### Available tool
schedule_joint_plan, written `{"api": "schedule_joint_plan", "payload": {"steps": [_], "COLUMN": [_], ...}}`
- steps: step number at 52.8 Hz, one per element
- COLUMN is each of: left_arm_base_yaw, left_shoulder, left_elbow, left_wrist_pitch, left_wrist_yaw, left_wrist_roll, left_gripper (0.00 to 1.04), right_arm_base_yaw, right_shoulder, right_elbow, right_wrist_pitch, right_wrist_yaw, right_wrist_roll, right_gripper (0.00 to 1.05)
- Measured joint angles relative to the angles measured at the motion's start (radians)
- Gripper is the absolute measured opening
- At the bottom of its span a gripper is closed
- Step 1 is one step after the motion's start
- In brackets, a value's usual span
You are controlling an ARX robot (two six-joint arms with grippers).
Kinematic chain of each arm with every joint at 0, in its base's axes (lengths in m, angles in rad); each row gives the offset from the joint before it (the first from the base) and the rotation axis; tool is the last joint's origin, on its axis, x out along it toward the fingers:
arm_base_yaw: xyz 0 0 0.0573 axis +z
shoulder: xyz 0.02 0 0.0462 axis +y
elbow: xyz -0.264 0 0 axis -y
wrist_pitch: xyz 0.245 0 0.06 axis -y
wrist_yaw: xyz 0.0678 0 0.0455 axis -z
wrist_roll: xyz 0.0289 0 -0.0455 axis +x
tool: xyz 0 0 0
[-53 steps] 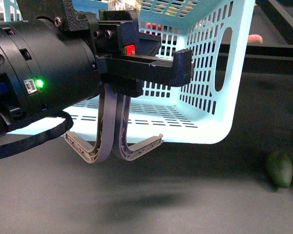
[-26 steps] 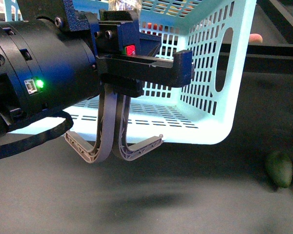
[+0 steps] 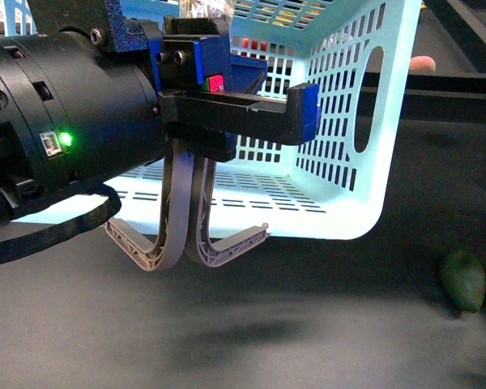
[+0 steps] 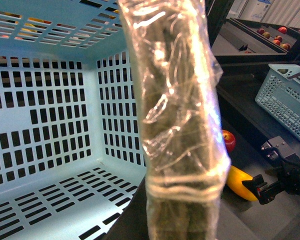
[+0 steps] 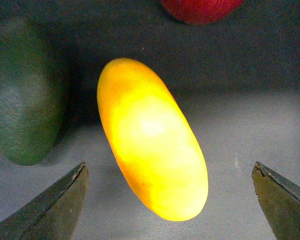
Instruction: Pick mango with right arm and hold basket with left
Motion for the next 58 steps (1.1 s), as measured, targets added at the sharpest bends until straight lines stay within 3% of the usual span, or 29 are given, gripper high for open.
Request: {"api": "schedule_joint_plan", "payload": {"steps": [51,58], "left_arm_base_yaw": [0.0,0.0], "left_shoulder": [0.0,0.0], "left_elbow": [0.0,0.0], "left_wrist_pitch": [0.0,0.0], "left_wrist_yaw": [0.0,0.0], "left_wrist_roll": [0.0,0.0], "left_gripper": [0.08,0.08], "right_arm_base_yaw": [0.029,0.031], "right_shoulder": [0.225,0.234], "right_elbow": [0.241,0.249], "right_wrist_pitch": [-0.061,-0.061], "right_wrist_yaw": [0.064,0.068], "right_wrist_roll": [0.032,0.033], "right_gripper": [0.97,0.83]}}
